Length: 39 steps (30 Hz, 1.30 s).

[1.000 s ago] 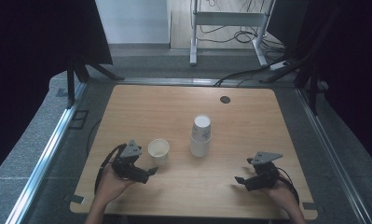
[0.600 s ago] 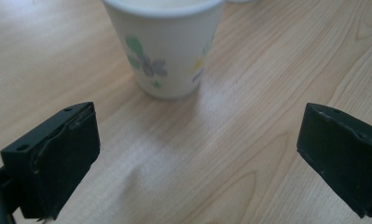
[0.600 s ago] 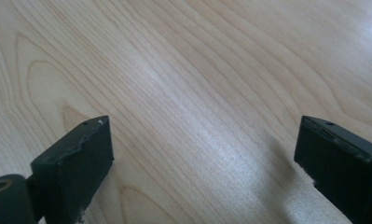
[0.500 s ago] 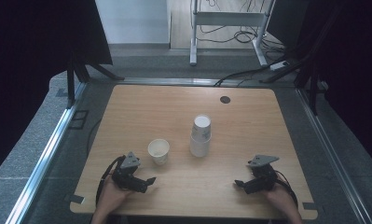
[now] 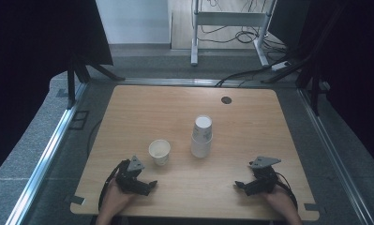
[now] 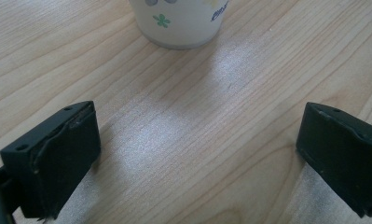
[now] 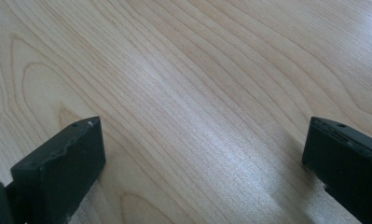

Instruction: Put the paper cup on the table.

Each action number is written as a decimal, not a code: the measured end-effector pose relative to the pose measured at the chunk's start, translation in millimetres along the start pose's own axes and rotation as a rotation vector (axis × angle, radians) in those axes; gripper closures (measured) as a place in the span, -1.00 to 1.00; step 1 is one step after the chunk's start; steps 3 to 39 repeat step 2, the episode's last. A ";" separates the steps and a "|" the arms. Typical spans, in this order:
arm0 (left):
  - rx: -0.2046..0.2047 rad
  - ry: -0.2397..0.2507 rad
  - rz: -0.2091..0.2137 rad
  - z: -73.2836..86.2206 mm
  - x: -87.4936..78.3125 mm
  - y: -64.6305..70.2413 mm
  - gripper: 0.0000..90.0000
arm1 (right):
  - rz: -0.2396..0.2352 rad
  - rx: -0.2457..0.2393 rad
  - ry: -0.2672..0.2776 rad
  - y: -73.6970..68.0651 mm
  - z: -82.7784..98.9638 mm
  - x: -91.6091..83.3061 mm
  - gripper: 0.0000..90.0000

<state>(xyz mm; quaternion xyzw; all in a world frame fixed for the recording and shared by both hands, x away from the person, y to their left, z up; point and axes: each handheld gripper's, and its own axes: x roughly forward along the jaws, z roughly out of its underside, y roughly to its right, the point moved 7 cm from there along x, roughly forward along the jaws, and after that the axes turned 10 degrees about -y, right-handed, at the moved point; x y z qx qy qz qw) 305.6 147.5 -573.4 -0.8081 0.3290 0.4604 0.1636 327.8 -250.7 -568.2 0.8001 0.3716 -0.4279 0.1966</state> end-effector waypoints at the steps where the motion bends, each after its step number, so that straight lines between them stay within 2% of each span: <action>1: -0.002 0.001 0.000 0.0 -0.1 -0.3 -1.00 | 0.002 0.001 0.003 -0.1 0.2 0.1 -1.00; 39: -0.003 0.000 -0.001 0.0 -0.1 -0.3 -1.00 | 0.001 0.002 0.001 0.0 0.2 -0.1 -1.00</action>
